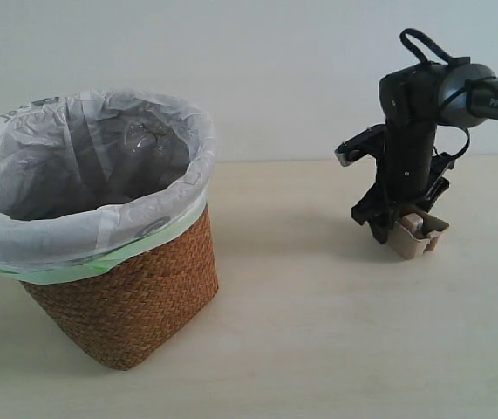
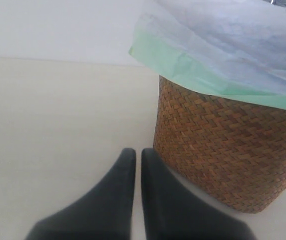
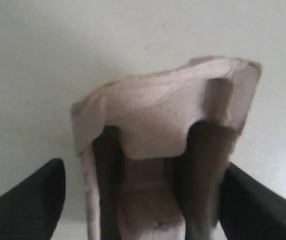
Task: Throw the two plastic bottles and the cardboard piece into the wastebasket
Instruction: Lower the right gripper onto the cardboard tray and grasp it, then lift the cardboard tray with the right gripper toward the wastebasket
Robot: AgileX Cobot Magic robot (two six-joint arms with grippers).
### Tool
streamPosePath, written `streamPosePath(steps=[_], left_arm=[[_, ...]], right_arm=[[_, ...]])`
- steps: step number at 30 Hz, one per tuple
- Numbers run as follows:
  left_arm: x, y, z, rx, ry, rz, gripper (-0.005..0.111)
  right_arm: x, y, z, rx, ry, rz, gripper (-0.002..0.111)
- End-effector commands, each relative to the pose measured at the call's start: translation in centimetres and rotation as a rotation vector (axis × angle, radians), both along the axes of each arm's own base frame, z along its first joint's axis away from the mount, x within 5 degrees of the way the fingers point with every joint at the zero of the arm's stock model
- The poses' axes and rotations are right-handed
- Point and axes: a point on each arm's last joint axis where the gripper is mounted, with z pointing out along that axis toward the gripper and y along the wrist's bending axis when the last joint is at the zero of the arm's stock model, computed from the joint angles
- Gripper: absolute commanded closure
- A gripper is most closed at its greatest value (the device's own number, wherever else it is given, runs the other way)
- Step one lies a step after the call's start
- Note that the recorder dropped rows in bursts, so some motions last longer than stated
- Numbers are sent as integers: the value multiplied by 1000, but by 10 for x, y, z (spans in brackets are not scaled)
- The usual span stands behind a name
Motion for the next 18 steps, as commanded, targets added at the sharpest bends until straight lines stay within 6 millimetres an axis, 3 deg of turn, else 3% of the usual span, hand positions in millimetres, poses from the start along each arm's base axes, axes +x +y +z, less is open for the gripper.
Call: streamPosePath(steps=[1, 4, 5, 8, 9, 14, 18], left_arm=[[0, 0, -1, -4, 0, 3, 103], [0, 0, -1, -4, 0, 3, 103], [0, 0, -1, -4, 0, 3, 103], [0, 0, -1, -4, 0, 3, 103], [0, 0, -1, -4, 0, 3, 103], [0, 0, -1, -4, 0, 3, 103], [0, 0, -1, -4, 0, 3, 103]], right_arm=[[2, -4, -13, -21, 13, 9, 37], [3, -3, -11, -15, 1, -4, 39], [3, -3, -11, -15, 3, -12, 48], [3, -4, -11, -13, -4, -41, 101], [3, -4, -10, -9, -7, -64, 108], [-2, -3, 18, 25, -28, -81, 106], [-16, 4, 75, 156, -69, -92, 106]])
